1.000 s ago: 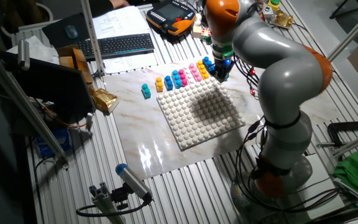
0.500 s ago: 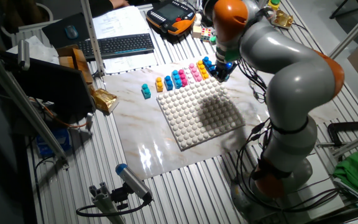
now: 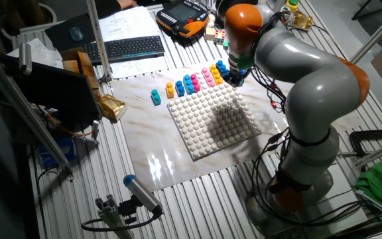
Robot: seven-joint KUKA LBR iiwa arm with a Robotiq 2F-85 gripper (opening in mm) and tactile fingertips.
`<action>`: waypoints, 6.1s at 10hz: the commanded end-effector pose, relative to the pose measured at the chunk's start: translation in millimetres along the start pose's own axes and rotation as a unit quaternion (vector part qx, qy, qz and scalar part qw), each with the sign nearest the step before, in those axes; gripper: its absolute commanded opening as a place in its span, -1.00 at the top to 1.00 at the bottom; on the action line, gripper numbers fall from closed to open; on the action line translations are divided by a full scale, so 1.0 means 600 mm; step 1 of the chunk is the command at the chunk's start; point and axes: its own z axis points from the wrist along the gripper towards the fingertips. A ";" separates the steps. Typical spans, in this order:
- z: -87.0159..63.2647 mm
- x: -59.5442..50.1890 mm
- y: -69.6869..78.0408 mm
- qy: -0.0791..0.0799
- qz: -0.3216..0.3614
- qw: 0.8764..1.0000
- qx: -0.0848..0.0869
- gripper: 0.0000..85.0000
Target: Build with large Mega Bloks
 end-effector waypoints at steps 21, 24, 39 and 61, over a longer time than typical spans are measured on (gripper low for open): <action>0.077 -0.182 -0.101 -0.026 0.065 0.997 0.013 0.33; 0.105 -0.220 -0.126 -0.046 0.072 0.996 0.015 0.06; 0.249 -0.260 -0.196 -0.061 0.061 0.996 -0.012 -0.21; 0.274 -0.242 -0.194 -0.053 0.019 0.998 -0.042 0.12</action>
